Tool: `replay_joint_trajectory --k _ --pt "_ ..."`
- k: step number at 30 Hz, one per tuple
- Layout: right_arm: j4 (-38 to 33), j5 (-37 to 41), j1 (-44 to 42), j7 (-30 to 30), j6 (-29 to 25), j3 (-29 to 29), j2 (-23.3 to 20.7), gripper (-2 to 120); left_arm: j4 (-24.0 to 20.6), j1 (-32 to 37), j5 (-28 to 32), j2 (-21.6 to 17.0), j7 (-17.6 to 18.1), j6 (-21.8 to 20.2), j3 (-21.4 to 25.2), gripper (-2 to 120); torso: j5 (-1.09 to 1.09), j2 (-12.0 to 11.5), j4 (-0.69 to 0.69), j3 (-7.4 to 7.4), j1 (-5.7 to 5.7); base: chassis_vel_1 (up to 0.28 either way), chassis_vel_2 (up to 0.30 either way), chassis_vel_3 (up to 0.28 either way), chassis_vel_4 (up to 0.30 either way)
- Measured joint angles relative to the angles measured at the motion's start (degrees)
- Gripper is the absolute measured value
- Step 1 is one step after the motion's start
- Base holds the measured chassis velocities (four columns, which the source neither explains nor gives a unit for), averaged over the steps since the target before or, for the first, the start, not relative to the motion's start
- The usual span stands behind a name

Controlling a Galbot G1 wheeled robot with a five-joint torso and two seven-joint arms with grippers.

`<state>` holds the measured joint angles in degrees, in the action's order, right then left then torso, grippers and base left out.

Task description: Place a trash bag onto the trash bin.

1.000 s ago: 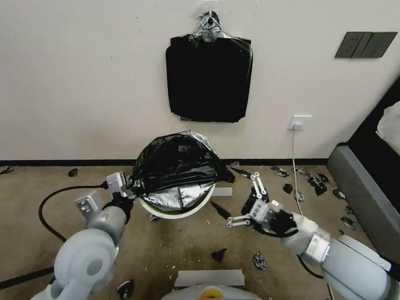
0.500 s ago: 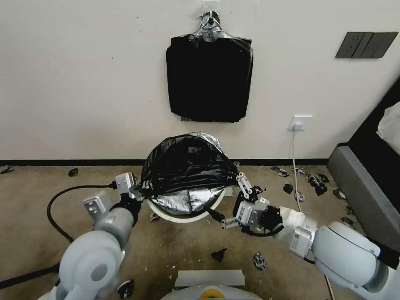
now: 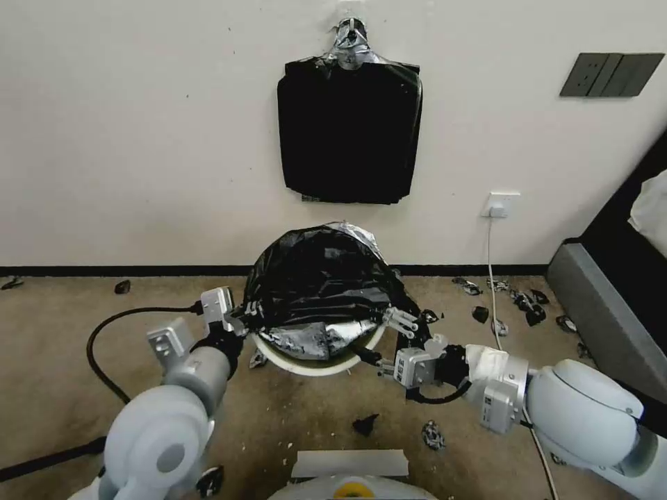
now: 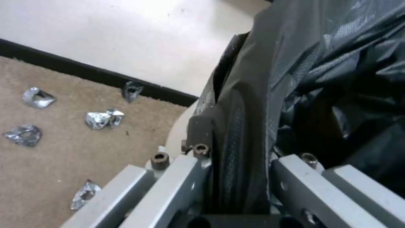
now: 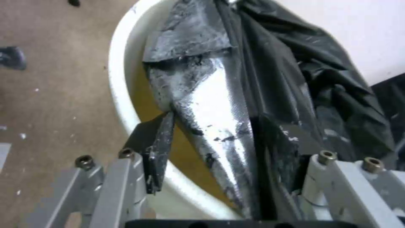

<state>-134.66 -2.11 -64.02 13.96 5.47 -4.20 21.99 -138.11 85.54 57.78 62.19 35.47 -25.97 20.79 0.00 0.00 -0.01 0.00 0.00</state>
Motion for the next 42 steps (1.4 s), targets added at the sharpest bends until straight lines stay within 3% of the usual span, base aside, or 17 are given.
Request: replay_joint_trajectory --k 5,8,18,24,26,32,35,42 --pt "0.06 -0.18 0.20 0.51 0.33 -0.19 -0.39 48 -0.57 0.11 -0.03 -0.02 -0.06 -0.09 -0.35 3 0.00 0.00 0.00 0.00 0.00 0.000 0.000 0.000 0.000" --pt "-0.02 -0.42 0.05 0.16 0.16 -0.25 -0.44 34 -0.71 0.26 0.27 -0.12 -0.17 -0.12 -0.33 3 0.00 0.00 0.01 0.00 0.00 0.000 0.000 0.000 0.000" --pt "0.34 0.61 -0.03 -0.34 -1.00 -0.57 -0.39 0 -1.07 0.21 0.40 -0.07 -0.41 -0.16 -0.78 3 0.00 0.00 0.00 0.00 0.00 0.000 0.000 0.000 0.000" --pt "0.33 3.85 -0.38 -1.57 -4.55 -1.06 -0.15 0 -0.57 -0.04 0.92 0.16 -0.42 0.12 -0.41 3 0.00 0.00 0.00 0.00 0.00 0.000 0.000 0.000 0.000" --pt "0.39 6.38 -0.88 -1.35 -9.25 -1.29 -0.22 0 0.33 -1.16 3.11 0.84 0.50 0.77 -0.20 3 0.00 0.00 0.01 0.00 0.00 0.000 0.000 0.000 0.000" --pt "1.47 6.93 -1.81 1.83 -14.39 -1.31 -0.46 0 0.77 -2.85 7.75 1.22 2.45 0.83 0.52 3 0.00 0.00 0.00 0.00 0.00 0.000 0.000 0.000 0.000" --pt "2.28 6.28 -2.42 5.35 -17.05 -1.45 -0.05 0 0.74 -3.63 11.15 1.00 3.99 0.82 1.65 3 0.00 0.00 0.00 0.00 0.00 0.000 0.000 0.000 0.000" --pt "7.81 0.08 -2.29 7.42 -19.28 -3.89 3.70 0 -0.20 -2.79 13.76 1.67 5.58 0.71 1.91 3 0.00 0.00 0.00 0.00 0.00 0.000 0.000 0.000 0.000"
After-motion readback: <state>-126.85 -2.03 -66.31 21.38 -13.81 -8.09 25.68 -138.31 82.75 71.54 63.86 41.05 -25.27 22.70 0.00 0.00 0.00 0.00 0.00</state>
